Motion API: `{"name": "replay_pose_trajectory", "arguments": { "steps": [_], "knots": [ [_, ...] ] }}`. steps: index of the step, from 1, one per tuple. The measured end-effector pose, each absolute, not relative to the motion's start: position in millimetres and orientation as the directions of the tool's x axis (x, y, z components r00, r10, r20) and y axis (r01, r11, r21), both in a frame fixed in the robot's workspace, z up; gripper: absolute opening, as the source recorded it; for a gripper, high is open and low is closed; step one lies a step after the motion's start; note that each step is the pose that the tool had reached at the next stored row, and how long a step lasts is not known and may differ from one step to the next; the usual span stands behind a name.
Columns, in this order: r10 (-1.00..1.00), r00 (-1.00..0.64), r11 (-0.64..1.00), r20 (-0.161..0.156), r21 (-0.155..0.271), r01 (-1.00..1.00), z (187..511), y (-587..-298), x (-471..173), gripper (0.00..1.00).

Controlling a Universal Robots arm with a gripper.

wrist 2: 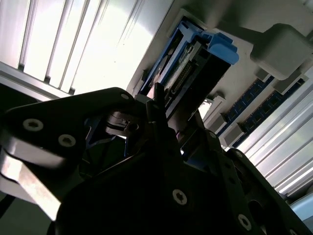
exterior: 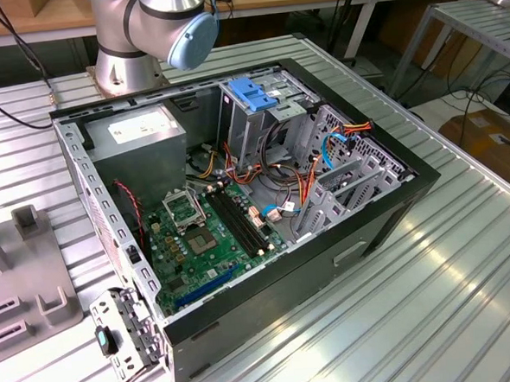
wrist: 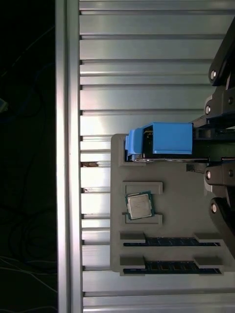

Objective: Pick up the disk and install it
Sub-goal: 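Pick up the disk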

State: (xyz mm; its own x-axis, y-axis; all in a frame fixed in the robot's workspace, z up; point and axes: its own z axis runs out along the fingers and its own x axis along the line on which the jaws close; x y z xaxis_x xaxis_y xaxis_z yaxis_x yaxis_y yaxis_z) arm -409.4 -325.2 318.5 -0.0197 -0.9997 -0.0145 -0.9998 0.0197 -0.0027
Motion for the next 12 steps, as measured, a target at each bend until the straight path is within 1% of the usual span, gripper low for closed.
{"name": "replay_pose_trajectory", "arguments": {
  "steps": [12],
  "knots": [
    [-1.0,-0.02,0.02,-0.013,-0.003,-1.0,334.9,-325.2,-409.4,0.35]
  ]
}}
